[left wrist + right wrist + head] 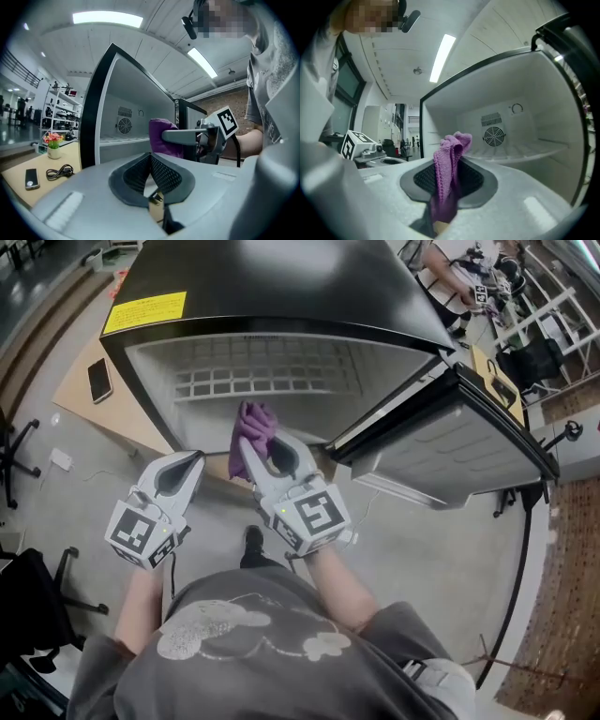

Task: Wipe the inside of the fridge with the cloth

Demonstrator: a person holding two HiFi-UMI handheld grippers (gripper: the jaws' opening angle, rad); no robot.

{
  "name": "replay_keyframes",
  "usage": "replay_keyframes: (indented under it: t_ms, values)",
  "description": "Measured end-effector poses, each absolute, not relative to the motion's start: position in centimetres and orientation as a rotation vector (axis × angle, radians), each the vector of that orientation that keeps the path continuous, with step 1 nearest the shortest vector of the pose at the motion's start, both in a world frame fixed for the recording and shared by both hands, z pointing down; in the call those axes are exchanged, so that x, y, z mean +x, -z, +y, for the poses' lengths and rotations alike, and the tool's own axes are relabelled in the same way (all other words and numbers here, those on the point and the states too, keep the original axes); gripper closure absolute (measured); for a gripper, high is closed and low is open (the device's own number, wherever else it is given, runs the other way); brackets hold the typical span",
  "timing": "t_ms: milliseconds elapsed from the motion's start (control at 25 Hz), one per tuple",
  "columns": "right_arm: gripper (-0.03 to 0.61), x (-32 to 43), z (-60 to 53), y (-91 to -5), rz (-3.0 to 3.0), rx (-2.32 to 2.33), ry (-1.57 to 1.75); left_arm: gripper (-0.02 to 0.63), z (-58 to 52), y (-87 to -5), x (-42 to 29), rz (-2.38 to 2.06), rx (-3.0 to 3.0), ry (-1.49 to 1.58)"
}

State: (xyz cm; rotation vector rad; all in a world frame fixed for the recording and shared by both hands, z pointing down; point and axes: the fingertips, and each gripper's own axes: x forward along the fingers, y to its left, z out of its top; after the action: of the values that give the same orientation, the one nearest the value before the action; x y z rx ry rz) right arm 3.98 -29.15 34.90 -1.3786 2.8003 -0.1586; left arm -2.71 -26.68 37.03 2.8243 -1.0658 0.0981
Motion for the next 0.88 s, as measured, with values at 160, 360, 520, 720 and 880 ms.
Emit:
replay_keyframes:
  t_ms: [160, 360, 520, 720, 880]
  values:
    - [0.497, 2.0, -32.1, -31.0, 2.824, -1.186, 0.082, 0.597, -28.7, -35.3, -4.1, -1.216, 2.814, -0.09]
    - [0.497, -1.6, -35.4, -28.4, 2.837, -1.037, 0.097, 0.597, -30.2, -34.0, -5.6, -1.371, 2.772, -0.073]
    - [0.497, -4.2, -37.7, -27.6, 2.824, -1.043, 0.134, 0.597, -30.0, -33.0, -5.7, -1.365, 2.797, -0.066]
    - [0.497, -5.0, -40.7, -27.7, 2.802, -1.148, 0.177, 0.597, -29.5, -32.8, -6.2, -1.297, 2.812, -0.014]
    - [0.497, -3.8, -42.9, -27.7, 2.764, -1.291, 0.189, 0.597, -29.1, -32.7, -6.4, -1.203, 2.841, -0.019]
